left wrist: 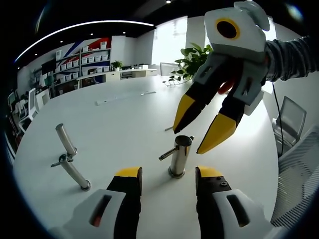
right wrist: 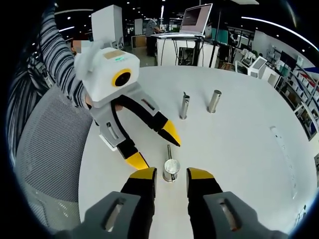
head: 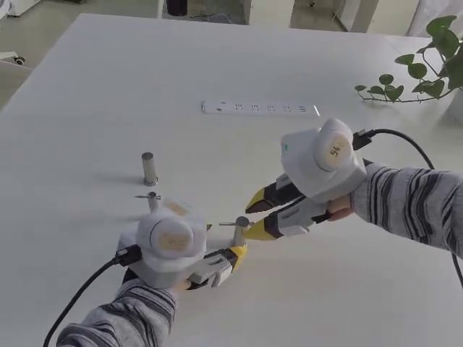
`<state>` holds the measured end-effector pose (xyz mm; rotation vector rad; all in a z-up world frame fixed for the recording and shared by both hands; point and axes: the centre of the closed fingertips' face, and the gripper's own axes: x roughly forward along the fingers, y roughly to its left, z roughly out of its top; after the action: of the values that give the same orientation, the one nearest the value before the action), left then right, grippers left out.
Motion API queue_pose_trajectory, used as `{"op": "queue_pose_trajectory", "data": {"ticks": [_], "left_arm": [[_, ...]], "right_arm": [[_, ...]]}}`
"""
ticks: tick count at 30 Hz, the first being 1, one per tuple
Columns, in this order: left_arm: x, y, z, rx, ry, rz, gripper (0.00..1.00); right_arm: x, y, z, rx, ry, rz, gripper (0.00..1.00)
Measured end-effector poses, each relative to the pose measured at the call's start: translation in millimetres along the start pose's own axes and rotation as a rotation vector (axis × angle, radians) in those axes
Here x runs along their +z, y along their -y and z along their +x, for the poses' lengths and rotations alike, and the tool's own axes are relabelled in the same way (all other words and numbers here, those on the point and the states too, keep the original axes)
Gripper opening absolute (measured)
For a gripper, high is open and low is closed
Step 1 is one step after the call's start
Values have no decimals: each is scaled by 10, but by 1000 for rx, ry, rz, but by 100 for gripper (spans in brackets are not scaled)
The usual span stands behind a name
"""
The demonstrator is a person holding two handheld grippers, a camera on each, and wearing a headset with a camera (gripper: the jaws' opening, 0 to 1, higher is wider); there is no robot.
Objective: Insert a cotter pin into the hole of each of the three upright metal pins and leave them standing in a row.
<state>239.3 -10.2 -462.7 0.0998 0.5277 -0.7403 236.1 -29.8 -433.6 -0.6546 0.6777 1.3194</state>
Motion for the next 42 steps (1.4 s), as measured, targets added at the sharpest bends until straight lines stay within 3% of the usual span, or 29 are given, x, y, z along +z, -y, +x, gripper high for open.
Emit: {"op": "queue_pose_trajectory", "data": {"ticks": [7, 17, 26, 42], "left_arm": [[71, -24, -132, -11, 25, -19, 48], [66, -25, -272, -25, 32, -8, 57], [108, -52, -396, -30, 47, -18, 62], [112, -187, -653, -9, 70, 14, 72]], "right_arm": [[-14, -24, 91, 7, -2, 1, 18], [2, 4, 157, -6, 12, 4, 12], [-15, 15, 188, -12, -7, -5, 9], [-5, -1, 183, -8, -10, 21, 8]]}}
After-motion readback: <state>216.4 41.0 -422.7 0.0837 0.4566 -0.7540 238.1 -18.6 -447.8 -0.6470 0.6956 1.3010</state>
